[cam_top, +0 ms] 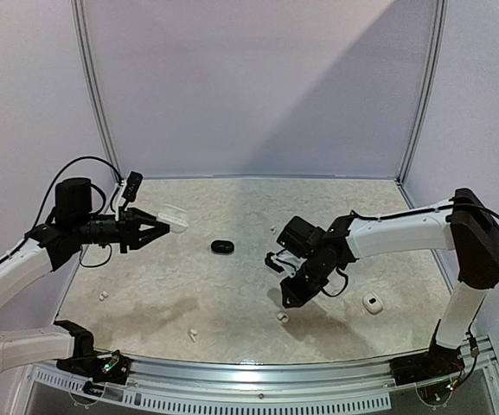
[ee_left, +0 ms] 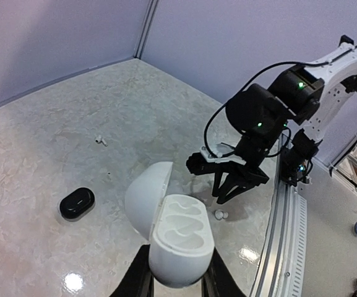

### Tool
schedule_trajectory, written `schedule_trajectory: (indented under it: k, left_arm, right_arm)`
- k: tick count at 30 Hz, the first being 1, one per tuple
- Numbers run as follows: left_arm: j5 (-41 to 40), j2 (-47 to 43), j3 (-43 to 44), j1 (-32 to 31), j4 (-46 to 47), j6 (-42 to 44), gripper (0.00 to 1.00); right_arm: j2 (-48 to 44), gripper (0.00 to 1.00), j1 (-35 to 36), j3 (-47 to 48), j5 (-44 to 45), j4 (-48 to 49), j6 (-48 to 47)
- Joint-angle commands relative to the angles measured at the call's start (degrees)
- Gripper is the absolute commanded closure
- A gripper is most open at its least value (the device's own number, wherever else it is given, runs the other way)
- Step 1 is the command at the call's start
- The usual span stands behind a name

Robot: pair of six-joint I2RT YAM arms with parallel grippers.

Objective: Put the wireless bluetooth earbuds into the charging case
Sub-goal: Pick up the right earbud from the center of the board.

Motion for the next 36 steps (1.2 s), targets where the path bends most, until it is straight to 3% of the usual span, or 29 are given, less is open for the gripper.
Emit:
schedule_trajectory:
  k: [1, 8, 11, 16, 36]
  left_arm:
    - [5.5, -1.2, -0.8, -1.2, -0.2, 4.0, 1.0]
    - [17.4, -4.7, -2.9, -2.3, -1.7, 18.7, 1.0]
    - [23.6, -4.5, -1.6, -3.0, -11.6, 30.8, 1.0]
    - [27.1, -1.4, 1.8, -5.5, -25.7, 48.8, 1.0]
    - [24.7, -0.6, 2.8, -9.6, -29.4, 49.2, 1.0]
  right_arm:
    - [1.5, 0.79, 0.2, -0.6, -2.2, -1.1, -5.0]
    - [0.9, 0.77, 0.2, -1.1, -3.0, 0.0, -5.6]
    - [1.0, 0.77, 0.2, -0.4, -3.0, -1.2, -6.1]
    - [1.3, 0.77, 0.2, 0.8, -3.4, -3.1, -7.5]
    - [1.5, 0.78, 0.0, -0.7, -6.9, 1.5, -10.8]
